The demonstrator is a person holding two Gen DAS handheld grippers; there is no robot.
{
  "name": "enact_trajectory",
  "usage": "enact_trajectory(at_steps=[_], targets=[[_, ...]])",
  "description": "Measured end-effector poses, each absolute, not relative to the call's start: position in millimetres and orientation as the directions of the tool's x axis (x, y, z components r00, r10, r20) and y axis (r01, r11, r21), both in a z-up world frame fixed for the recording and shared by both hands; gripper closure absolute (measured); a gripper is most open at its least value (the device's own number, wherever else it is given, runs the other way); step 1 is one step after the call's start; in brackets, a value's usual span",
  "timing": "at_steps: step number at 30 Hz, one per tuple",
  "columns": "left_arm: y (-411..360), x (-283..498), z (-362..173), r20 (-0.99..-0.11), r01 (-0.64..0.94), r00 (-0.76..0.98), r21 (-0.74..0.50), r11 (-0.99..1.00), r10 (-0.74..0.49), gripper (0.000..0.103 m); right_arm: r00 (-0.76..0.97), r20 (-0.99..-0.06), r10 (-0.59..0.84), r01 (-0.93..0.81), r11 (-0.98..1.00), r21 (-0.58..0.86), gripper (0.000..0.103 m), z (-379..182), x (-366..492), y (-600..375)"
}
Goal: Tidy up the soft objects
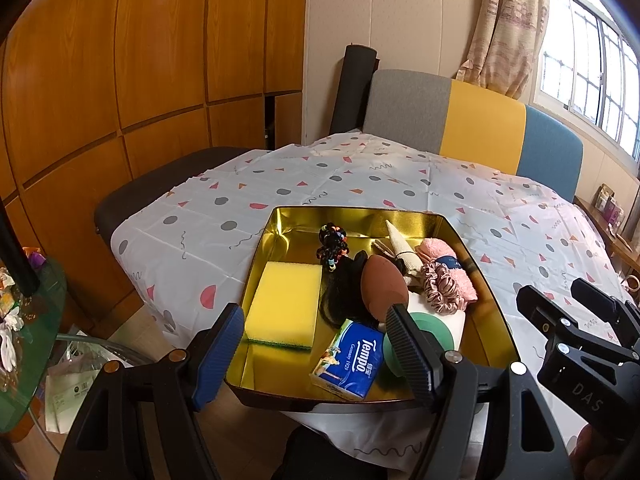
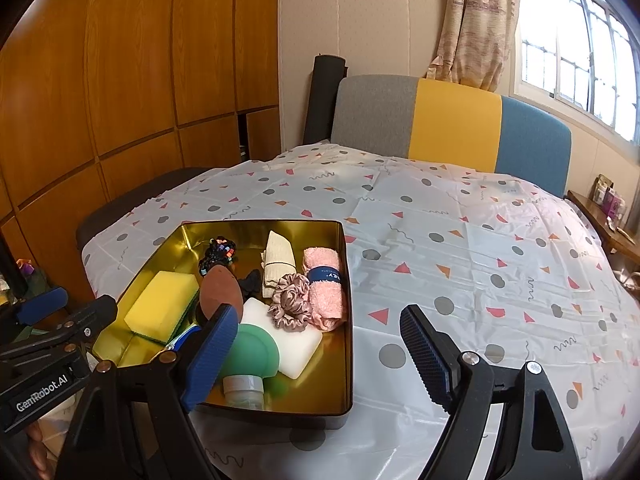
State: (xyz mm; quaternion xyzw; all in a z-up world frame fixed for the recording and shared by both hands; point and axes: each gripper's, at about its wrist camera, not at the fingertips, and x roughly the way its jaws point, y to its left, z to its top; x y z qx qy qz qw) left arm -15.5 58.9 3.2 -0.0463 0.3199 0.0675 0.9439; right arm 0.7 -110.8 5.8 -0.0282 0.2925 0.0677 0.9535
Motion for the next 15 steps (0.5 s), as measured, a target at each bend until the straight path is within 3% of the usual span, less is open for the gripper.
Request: enact_trajectory(at_steps=[15], targets=[[60.0,-16.6,3.6,-0.613,-0.161,0.783,-0.042,0.986,0.102,0.028,0.820,-0.561,0.114,-0.147,0.989,-0.014,0.016,8.2,-0.2,-109.2]])
